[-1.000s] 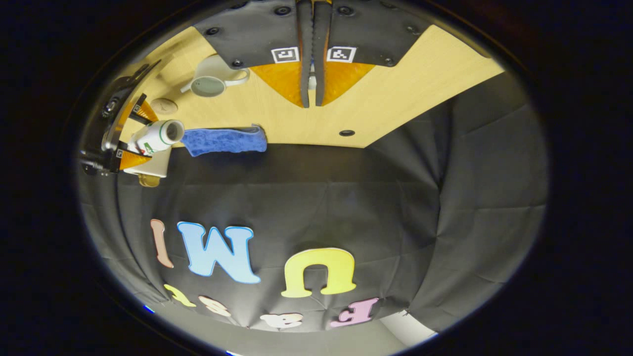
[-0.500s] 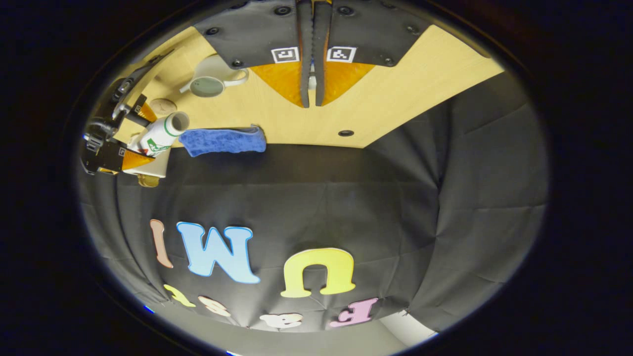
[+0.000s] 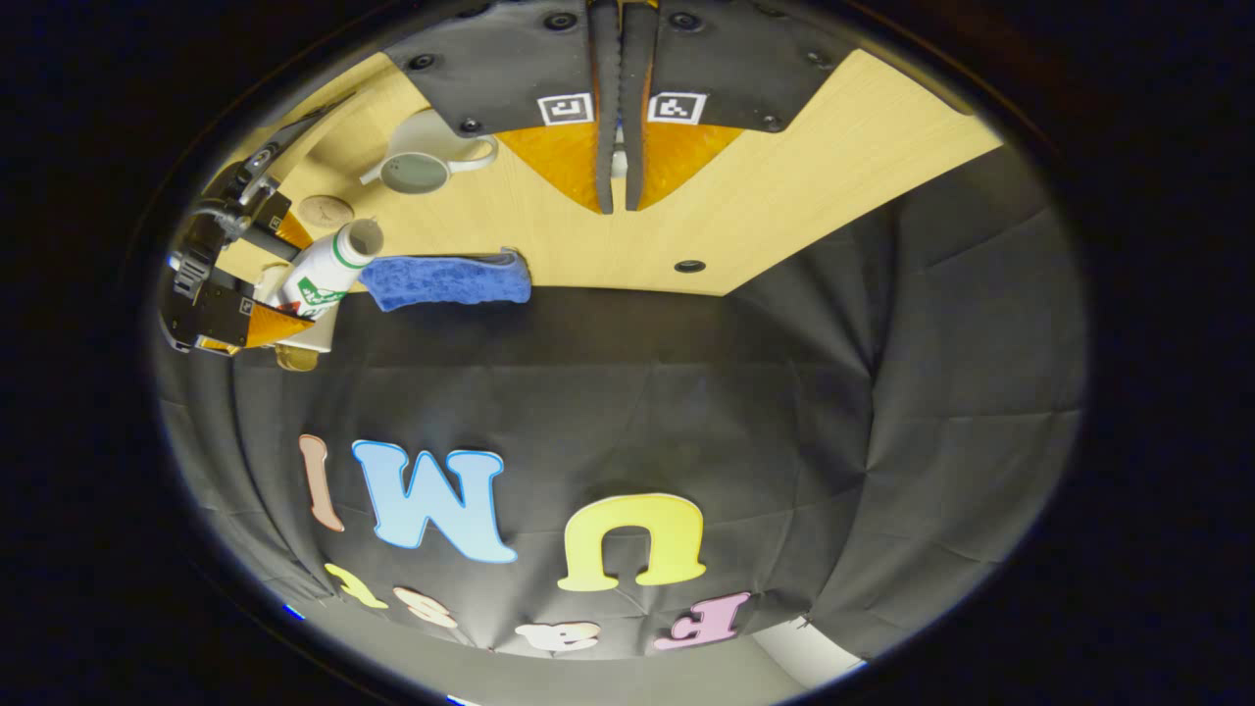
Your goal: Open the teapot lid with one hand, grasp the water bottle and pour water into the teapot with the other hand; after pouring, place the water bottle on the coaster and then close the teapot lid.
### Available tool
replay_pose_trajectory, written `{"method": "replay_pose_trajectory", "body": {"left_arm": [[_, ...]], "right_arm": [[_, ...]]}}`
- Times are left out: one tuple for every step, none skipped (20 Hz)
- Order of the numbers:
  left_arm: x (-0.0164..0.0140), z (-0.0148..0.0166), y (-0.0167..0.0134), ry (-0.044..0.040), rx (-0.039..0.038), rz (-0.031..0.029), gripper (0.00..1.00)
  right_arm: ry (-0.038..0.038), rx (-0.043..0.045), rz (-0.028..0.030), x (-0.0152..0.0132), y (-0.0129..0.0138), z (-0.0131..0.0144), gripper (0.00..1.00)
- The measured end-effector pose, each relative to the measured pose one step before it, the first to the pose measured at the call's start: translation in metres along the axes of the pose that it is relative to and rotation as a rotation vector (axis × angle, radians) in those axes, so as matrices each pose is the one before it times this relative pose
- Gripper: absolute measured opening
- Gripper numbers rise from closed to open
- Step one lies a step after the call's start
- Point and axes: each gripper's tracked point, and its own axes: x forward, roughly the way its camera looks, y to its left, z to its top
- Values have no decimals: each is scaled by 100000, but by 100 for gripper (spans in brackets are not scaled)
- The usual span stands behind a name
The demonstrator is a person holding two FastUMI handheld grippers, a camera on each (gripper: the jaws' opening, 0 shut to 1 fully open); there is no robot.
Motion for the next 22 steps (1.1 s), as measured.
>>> {"method": "replay_pose_trajectory", "body": {"left_arm": [[-23,-3,-25,125,39,-120,6],[34,-168,-107,83,1,-103,6],[114,-55,-33,50,-31,-156,6],[-33,41,-13,9,38,-17,6],[18,44,26,14,54,6,7],[-9,-118,-95,34,-23,-48,6],[34,-20,-3,42,-62,-17,6],[-16,82,95,21,-60,-13,6],[-29,57,9,-17,-94,-17,6],[85,-155,-82,31,-101,-127,6],[-17,81,-56,17,-66,-166,2],[26,-80,-16,103,-38,-113,6],[12,42,46,69,-44,-83,6],[-24,-21,1,61,-29,-60,6],[-61,-20,-2,6,-15,5,6],[4,5,40,55,2,-27,6],[45,7,-4,61,33,-12,6],[-17,-48,-35,14,47,-17,6],[-27,72,10,10,-13,-25,6],[-10,-16,11,9,-19,-55,6],[-57,25,68,-47,-10,-9,6],[1,-58,-8,-56,3,-20,6]], "right_arm": [[-232,-736,-469,-45,-135,6,81],[-235,-168,-215,40,-127,217,81],[-164,131,145,-43,-43,65,80],[-77,-102,-203,56,-200,3,81],[-63,-344,-409,17,-188,14,81],[-95,-287,-266,24,-139,13,81],[-72,-465,-189,83,-120,6,80],[-72,-752,-300,-42,-215,-70,81],[-124,-609,-419,-60,-247,-6,80],[110,-250,-140,162,-143,-43,80],[168,-55,-54,46,-59,-17,81],[40,-284,-75,42,-115,-77,81],[-53,-432,-318,-63,-189,39,80],[-119,-370,-243,-14,-108,-17,80],[-161,-327,-2,107,-25,5,80],[-223,-378,-52,-3,-104,25,80],[-103,-478,-104,-53,-27,-21,80],[-23,-430,-73,60,-47,-16,80],[-54,-387,-40,46,-33,5,80],[-80,-505,-246,20,-111,-50,81],[-54,-588,-315,12,-129,9,80],[-86,-587,-304,29,-124,-36,80]]}}
